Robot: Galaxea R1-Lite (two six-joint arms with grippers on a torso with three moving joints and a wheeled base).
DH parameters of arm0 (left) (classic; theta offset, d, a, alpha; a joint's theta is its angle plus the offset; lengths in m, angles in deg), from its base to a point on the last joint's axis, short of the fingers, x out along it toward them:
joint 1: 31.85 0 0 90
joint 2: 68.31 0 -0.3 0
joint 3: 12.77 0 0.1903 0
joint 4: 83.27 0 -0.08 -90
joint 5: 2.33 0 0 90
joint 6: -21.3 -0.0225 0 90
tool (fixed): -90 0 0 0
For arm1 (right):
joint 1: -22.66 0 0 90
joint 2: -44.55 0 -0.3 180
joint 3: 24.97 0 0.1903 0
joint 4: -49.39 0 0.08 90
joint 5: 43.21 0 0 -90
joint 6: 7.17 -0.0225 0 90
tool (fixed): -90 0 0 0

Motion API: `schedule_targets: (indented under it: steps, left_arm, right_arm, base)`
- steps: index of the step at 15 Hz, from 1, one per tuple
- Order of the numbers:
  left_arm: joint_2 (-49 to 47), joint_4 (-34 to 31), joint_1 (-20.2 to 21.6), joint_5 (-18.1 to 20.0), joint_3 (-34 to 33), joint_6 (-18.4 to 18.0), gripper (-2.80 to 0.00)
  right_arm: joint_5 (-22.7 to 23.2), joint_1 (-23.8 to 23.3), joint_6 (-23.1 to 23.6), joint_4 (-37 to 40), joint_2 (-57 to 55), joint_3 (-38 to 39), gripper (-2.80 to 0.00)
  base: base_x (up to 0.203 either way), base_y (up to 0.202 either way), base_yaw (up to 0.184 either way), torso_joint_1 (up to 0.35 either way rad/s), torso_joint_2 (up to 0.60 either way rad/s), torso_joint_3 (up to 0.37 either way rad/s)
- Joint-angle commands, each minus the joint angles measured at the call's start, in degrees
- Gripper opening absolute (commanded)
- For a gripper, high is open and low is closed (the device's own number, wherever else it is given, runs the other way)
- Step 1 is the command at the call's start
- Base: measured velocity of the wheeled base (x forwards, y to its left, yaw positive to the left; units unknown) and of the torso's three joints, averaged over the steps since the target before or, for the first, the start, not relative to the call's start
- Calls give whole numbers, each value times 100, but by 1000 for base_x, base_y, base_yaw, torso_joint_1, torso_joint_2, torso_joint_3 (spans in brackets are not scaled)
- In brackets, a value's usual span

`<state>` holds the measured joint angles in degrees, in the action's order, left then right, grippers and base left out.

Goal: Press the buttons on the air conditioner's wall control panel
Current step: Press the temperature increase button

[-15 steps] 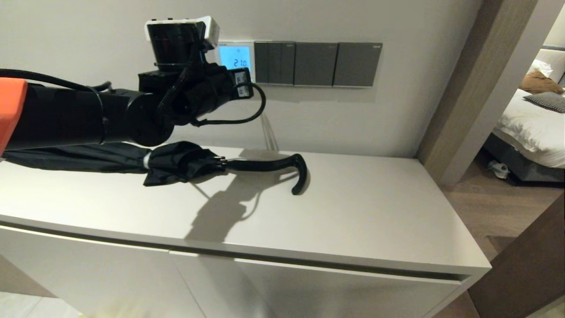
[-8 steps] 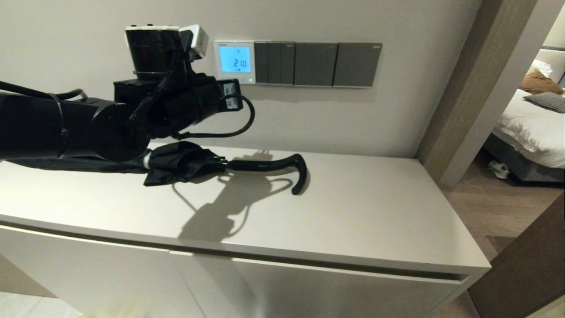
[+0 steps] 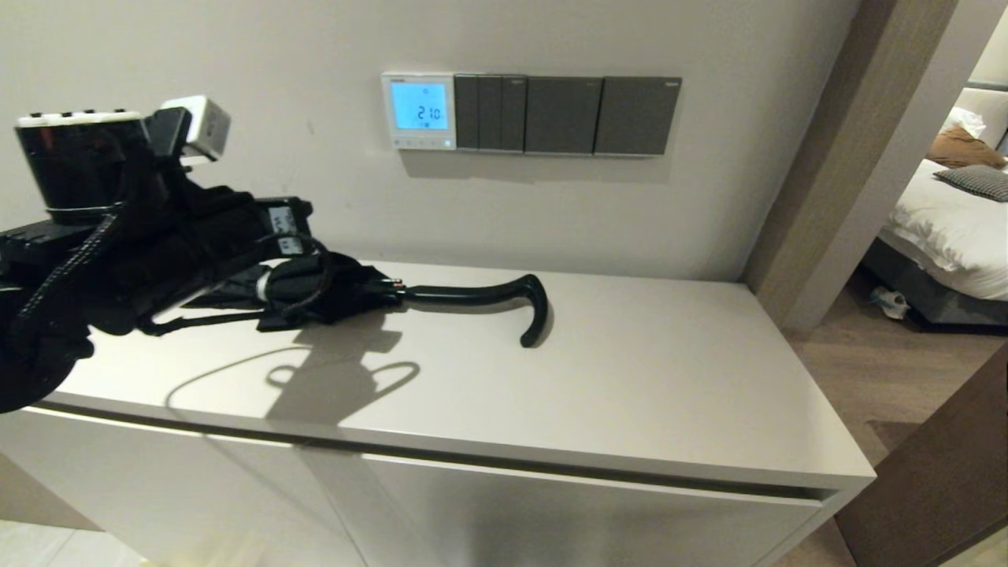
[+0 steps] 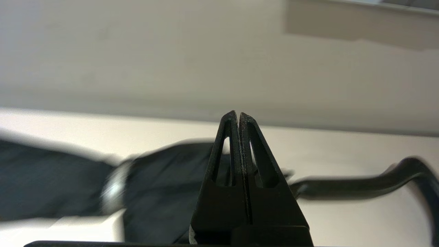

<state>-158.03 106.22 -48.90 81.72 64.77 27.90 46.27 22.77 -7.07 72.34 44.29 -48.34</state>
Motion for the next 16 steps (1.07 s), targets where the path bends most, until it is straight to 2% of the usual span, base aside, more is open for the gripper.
schedule_targets:
  steps: [1, 5, 9, 11, 14, 16]
  left_arm:
    - [603, 30, 276, 6, -427, 6, -280]
    - [1696, 18, 753, 33, -1156, -31, -280]
    - [2945, -87, 826, -130, -2218, -206, -280]
    - [3493, -212, 831, -478, -2748, -251, -280]
    - [4296, -451, 819, -1275, -3474, -794, -280]
    - [4634, -560, 825, -1688, -3812, -899, -280]
  right_arm:
    - [0, 7, -1, -2, 0, 18, -280]
    - [0, 7, -1, -2, 0, 18, -280]
    - [0, 7, 4, 12, 0, 18, -280]
    - [0, 7, 1, 0, 0, 18, -280]
    - [0, 7, -1, -2, 0, 18, -280]
    - [0, 7, -1, -2, 0, 18, -280]
  base:
    - [0, 0, 0, 0, 0, 0]
    - [0, 0, 0, 0, 0, 0]
    - [0, 0, 0, 0, 0, 0]
    - [0, 0, 0, 0, 0, 0]
    - [0, 0, 0, 0, 0, 0]
    - [0, 0, 0, 0, 0, 0]
